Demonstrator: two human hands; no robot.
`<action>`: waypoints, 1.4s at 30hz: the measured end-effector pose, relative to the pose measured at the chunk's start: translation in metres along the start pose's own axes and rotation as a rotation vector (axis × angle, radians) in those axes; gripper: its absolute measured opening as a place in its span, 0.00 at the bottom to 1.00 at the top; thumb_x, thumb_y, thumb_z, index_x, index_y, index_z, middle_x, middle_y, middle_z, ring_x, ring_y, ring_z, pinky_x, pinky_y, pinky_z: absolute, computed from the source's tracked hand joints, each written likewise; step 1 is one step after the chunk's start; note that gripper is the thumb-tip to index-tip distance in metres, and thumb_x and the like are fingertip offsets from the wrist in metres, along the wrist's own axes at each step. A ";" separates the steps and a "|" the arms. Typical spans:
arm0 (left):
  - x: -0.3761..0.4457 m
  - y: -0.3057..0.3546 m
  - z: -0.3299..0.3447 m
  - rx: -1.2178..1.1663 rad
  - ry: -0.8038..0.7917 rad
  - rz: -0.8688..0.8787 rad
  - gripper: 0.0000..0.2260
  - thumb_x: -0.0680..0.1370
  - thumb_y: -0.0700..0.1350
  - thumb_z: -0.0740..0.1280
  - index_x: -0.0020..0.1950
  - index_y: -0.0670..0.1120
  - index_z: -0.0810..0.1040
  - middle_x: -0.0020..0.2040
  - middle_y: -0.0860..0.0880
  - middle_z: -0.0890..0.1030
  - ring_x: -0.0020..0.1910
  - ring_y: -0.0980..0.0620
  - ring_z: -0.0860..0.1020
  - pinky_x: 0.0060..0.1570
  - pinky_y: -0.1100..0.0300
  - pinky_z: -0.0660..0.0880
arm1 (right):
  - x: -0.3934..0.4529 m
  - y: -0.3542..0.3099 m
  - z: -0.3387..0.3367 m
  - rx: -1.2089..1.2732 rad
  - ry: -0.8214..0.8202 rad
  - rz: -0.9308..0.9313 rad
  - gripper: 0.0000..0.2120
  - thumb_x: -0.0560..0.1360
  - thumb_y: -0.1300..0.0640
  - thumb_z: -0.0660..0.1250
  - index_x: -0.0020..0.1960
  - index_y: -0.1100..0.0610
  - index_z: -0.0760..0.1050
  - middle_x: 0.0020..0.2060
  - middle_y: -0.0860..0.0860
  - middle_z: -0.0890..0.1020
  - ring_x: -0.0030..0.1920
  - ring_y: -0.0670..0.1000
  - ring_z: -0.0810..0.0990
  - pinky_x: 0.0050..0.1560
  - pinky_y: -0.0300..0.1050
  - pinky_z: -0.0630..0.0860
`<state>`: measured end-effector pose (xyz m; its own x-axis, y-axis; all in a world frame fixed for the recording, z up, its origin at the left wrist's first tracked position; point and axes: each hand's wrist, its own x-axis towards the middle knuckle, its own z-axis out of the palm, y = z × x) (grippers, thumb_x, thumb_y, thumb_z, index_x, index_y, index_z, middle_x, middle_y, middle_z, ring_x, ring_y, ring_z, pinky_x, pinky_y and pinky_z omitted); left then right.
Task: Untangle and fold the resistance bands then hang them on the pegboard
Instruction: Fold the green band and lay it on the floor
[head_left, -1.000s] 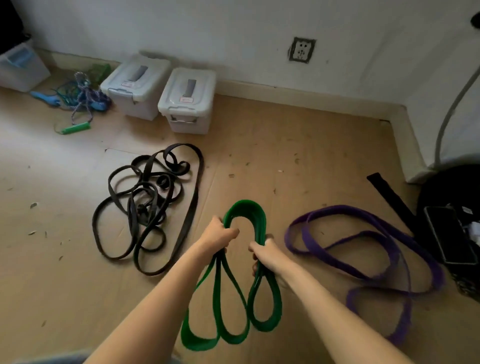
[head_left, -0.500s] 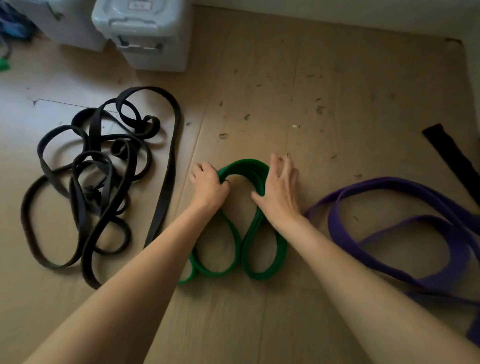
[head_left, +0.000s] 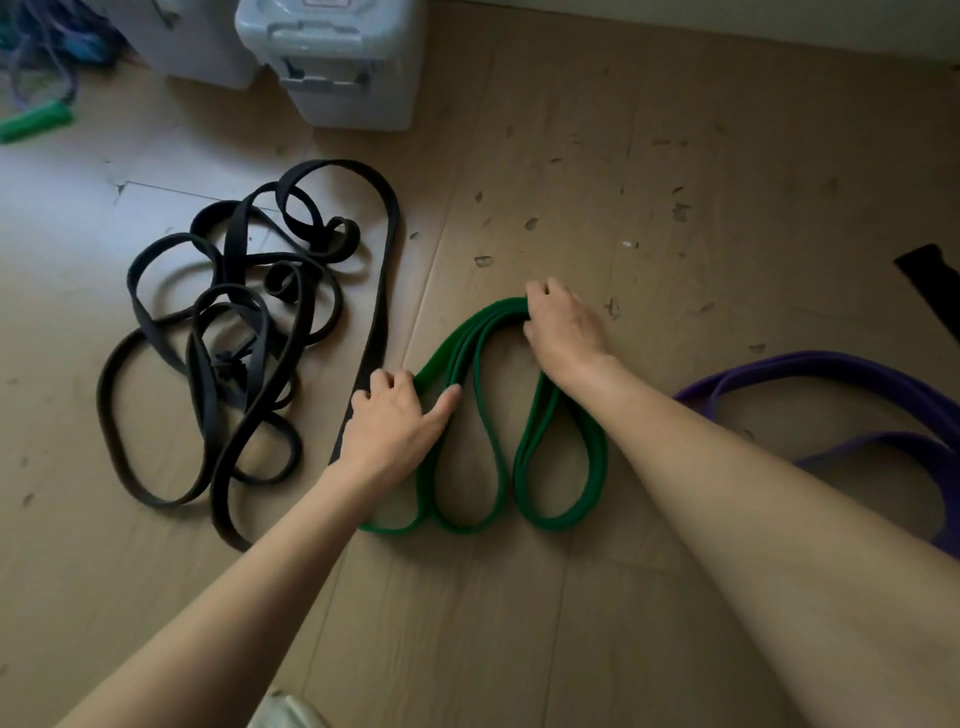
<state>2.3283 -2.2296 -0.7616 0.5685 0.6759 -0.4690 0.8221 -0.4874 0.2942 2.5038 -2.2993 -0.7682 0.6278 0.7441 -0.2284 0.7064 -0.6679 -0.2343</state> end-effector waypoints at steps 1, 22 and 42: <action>-0.005 -0.003 0.000 0.023 -0.001 -0.001 0.27 0.76 0.62 0.56 0.65 0.42 0.67 0.61 0.40 0.70 0.59 0.38 0.70 0.56 0.49 0.69 | -0.001 0.000 -0.002 0.053 -0.042 0.052 0.20 0.77 0.60 0.62 0.66 0.61 0.62 0.63 0.60 0.68 0.61 0.60 0.70 0.51 0.50 0.69; -0.057 -0.061 -0.005 -0.199 -0.411 0.201 0.46 0.68 0.42 0.75 0.76 0.50 0.47 0.68 0.45 0.66 0.61 0.48 0.72 0.58 0.61 0.71 | -0.170 -0.074 0.040 0.107 -0.058 -0.254 0.14 0.75 0.54 0.64 0.58 0.58 0.71 0.56 0.54 0.75 0.59 0.55 0.68 0.59 0.49 0.65; -0.076 -0.069 0.005 -0.170 -0.041 0.196 0.32 0.72 0.42 0.69 0.73 0.48 0.59 0.58 0.45 0.75 0.49 0.52 0.74 0.48 0.63 0.72 | -0.180 -0.088 0.057 0.513 -0.213 -0.123 0.23 0.71 0.56 0.70 0.61 0.58 0.63 0.58 0.51 0.67 0.52 0.50 0.74 0.50 0.40 0.72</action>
<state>2.2281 -2.2500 -0.7511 0.7185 0.5531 -0.4217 0.6917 -0.5048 0.5165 2.3102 -2.3755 -0.7601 0.4339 0.8329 -0.3433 0.4877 -0.5376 -0.6879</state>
